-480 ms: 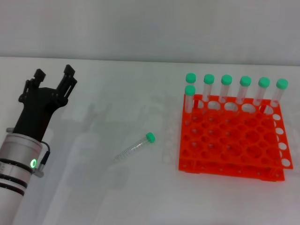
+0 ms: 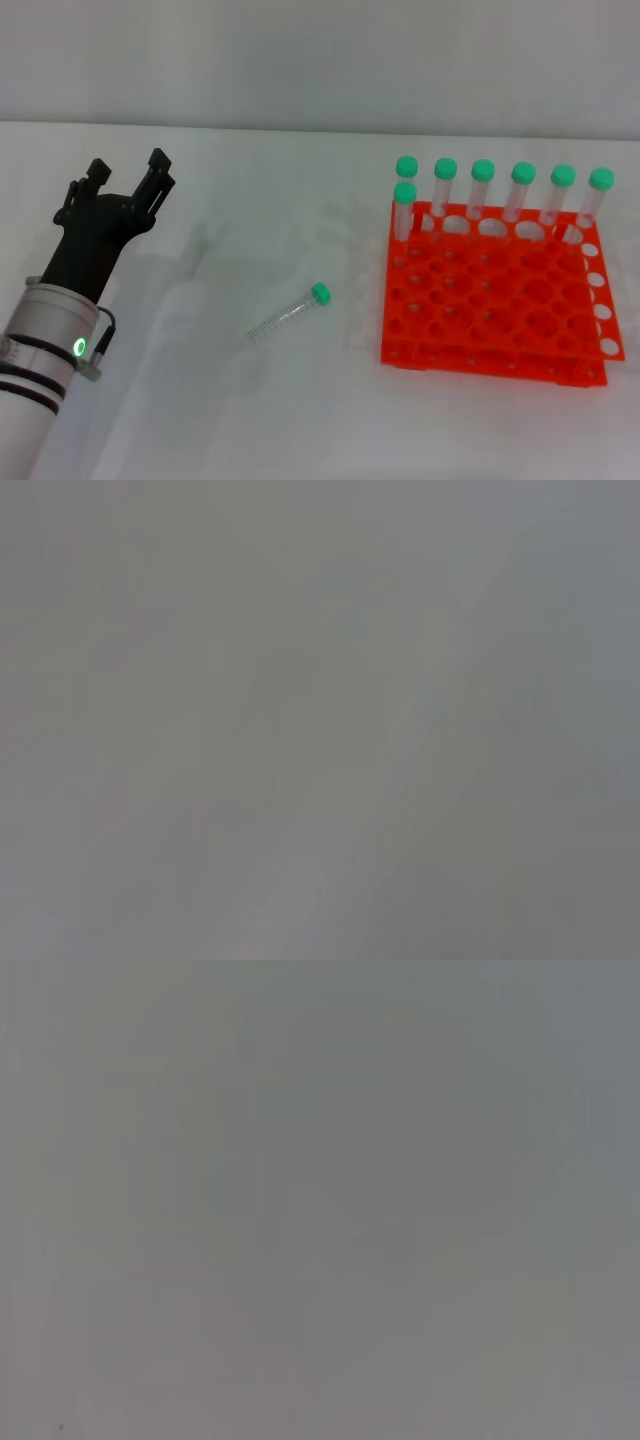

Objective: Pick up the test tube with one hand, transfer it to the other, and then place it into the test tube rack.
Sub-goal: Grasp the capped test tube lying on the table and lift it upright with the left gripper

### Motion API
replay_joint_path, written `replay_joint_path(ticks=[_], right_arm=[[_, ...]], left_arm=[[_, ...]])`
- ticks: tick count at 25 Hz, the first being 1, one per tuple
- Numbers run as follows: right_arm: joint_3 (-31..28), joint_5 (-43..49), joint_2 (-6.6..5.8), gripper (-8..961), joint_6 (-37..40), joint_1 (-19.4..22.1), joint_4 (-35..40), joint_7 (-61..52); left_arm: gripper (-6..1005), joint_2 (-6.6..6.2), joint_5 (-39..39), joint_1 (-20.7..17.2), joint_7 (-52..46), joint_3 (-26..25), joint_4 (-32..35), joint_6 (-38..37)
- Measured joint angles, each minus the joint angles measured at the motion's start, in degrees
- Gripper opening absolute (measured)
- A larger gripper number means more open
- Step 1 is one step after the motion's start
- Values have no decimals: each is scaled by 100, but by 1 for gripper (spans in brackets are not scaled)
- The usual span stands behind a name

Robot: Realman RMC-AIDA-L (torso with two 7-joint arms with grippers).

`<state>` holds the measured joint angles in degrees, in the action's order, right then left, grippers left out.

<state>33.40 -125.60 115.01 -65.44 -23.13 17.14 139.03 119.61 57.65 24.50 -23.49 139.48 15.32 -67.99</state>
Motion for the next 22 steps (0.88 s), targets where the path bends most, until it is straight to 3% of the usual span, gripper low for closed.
replay_joint_path(ticks=[5,9,17,20,22], right_arm=[[0,-4,2,842,66,2,0,1],[-3,-7,-7,842,83,-1,0,1],[-74,-18,-13,841,47,-30,56,-30],[-72,-18,-15,841,45,-47,58,-34],[-71,-17,-19,841,43,-62,65,-54]], left_arm=[[878,-143,-48,263,-916,-11,-194,415],[878,-431,-787,629,-2305,5,-765,383],[877,-992,-2440,1422,-4662,67,-1986,-584],[877,-1199,-3022,1883,-5634,631,-2525,-963],[877,-1243,-3070,2207,-6317,1495,-3033,-1375]])
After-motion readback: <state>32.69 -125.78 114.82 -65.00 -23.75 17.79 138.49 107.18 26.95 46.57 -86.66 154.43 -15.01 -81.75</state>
